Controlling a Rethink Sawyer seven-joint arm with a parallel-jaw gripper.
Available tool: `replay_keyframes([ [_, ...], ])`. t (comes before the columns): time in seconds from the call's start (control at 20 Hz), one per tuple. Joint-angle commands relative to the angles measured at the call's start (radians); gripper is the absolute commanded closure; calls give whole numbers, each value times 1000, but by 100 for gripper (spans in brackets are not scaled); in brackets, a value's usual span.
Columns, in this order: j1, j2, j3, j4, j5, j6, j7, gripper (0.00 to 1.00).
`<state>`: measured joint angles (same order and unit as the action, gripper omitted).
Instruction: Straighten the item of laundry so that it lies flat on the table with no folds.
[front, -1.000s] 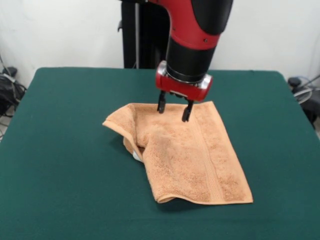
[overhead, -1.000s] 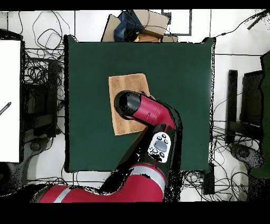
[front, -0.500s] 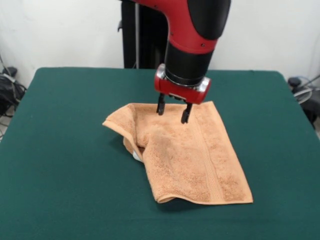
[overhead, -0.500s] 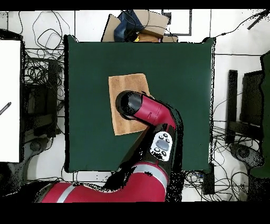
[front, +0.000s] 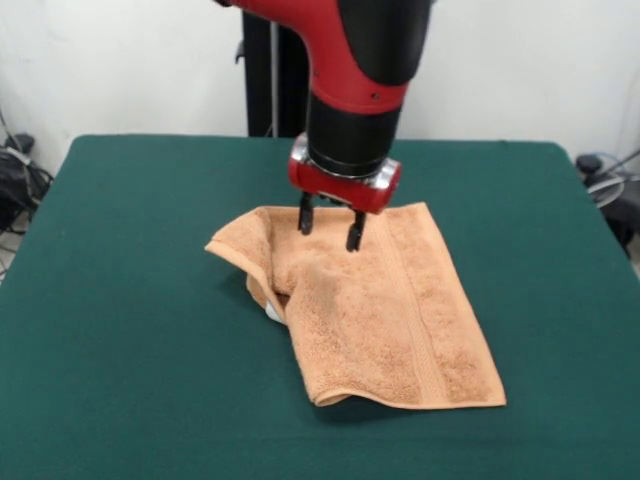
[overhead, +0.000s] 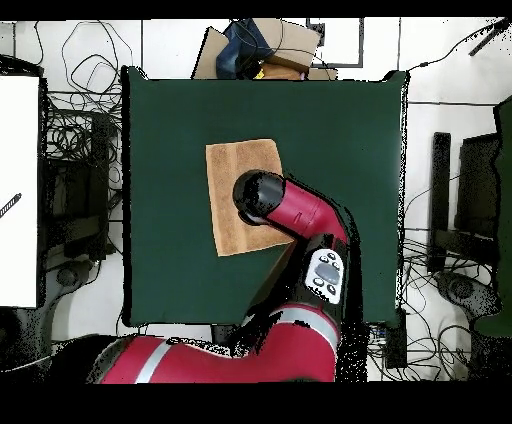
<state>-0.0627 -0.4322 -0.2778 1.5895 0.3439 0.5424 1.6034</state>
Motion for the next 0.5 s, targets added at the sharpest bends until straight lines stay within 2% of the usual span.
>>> replay_keyframes([
  [0.05,-58,20,146,6,-20,-71,91,0],
  [0.5,-73,-8,147,15,-28,-46,91,0],
])
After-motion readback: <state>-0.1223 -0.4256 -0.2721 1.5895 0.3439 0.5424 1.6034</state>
